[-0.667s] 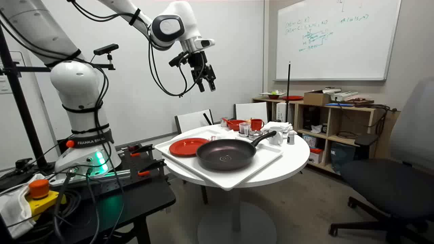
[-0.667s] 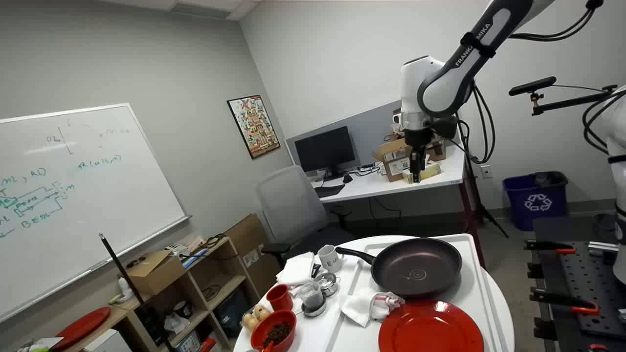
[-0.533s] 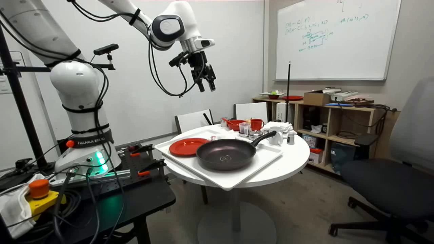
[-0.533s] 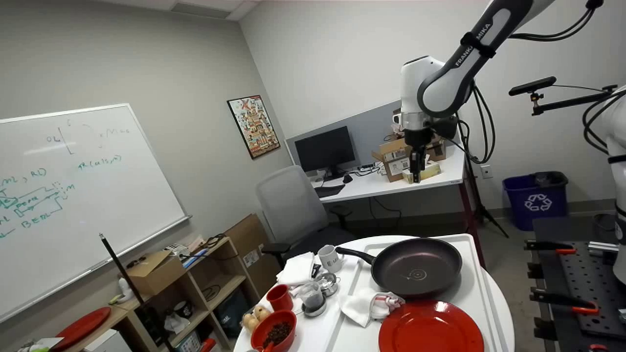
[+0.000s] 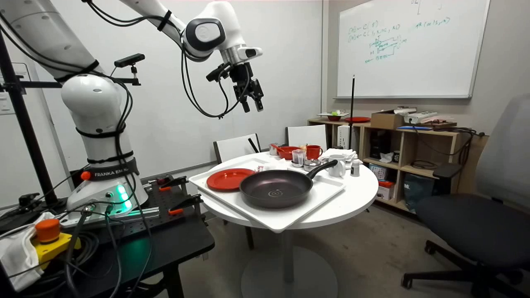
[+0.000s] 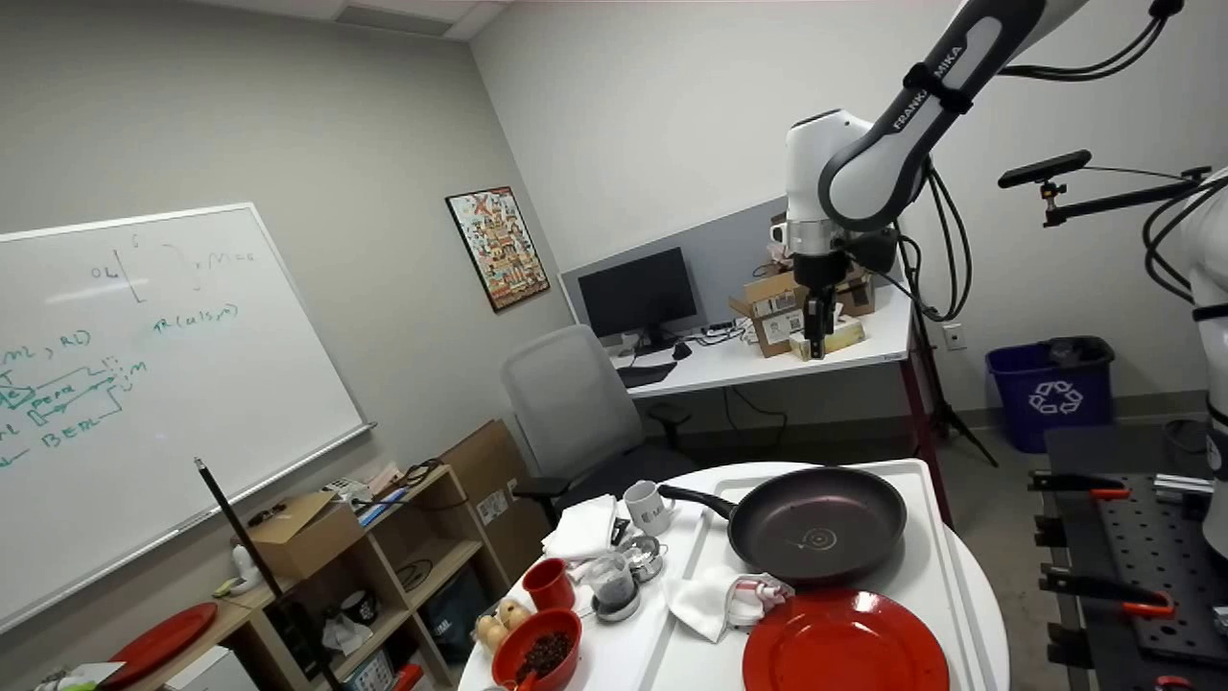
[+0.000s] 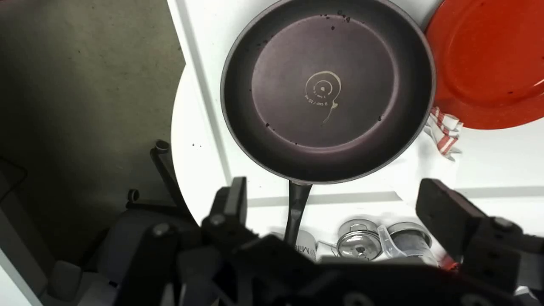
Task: Use the towel to wipe the pan
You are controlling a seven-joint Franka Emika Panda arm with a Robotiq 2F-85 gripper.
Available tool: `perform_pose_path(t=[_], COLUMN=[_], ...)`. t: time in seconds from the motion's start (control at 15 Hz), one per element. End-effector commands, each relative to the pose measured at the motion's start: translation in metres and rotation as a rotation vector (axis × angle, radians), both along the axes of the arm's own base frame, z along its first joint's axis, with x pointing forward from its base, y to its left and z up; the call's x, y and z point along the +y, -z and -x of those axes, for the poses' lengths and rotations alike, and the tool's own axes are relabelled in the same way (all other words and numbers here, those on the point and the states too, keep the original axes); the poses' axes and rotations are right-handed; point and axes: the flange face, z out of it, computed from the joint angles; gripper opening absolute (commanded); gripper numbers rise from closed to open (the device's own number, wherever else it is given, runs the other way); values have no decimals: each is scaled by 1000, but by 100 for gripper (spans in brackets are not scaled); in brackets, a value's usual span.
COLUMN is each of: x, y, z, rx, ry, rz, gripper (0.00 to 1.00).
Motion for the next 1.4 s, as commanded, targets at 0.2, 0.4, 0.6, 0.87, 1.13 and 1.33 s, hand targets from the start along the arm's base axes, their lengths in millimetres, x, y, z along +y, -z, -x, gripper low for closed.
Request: perform_pose_path(t=[0.2,0.4,0.6,0.87,1.13,1.33], x=[3,25,55,96,130,148], y=[0,6,14,22,36,55], z=[-11,-38,-68,-109,-150,-179], rx=[6,27,47,73,101,126], ry=[-8,-62,-135,-218,-288,-338], rz=[2,6,-4,-17,-15,-11], gripper=[100,100,100,100,100,100])
